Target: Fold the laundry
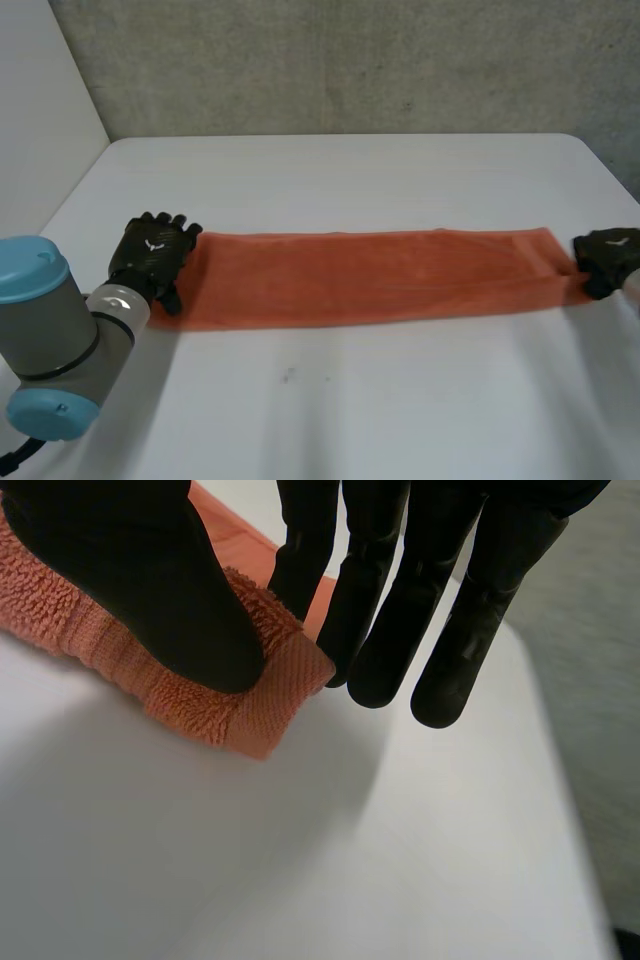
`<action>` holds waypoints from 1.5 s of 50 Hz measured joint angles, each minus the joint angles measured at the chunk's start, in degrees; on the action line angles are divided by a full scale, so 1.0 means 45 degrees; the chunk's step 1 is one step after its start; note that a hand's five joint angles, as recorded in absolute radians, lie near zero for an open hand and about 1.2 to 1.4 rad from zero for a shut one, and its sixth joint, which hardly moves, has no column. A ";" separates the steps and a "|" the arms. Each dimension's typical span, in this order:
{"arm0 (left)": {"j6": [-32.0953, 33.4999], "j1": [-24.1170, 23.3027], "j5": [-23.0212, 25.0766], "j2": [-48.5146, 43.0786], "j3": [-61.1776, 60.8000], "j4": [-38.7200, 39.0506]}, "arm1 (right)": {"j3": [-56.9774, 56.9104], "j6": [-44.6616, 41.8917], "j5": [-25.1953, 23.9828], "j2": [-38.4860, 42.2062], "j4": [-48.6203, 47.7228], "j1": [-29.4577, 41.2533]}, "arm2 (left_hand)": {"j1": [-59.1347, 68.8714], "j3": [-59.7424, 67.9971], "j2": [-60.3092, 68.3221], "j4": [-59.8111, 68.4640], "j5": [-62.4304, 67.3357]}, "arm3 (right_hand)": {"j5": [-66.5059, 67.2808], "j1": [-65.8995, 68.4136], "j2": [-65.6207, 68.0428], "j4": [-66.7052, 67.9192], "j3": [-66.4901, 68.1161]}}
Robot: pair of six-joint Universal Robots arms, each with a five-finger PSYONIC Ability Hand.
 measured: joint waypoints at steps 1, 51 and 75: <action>0.0000 0.0002 -0.0001 0.0011 -0.0008 -0.0001 | -0.0092 -0.0204 0.0195 -0.0006 -0.0008 -0.0110 | 0.0000 0.0000 0.0000 0.0000 0.0003 | 0.0000 -0.0012 0.0000 0.0000 0.0000; -0.0036 -0.0815 0.0251 0.0427 0.0301 0.0039 | -0.1021 0.1152 -0.0155 -0.0054 -0.1368 0.9054 | 0.0000 0.0000 0.0000 -0.0045 0.0002 | -1.1412 -0.9526 -1.2069 -1.2222 -1.2365; -0.1025 -0.3607 0.0906 -0.0562 0.2144 -0.0163 | 0.2522 0.0628 0.0406 -0.1365 -0.2040 0.4758 | 0.0000 0.0000 0.0000 -0.0045 0.0041 | 0.0248 -0.0069 -0.0115 0.0007 0.0006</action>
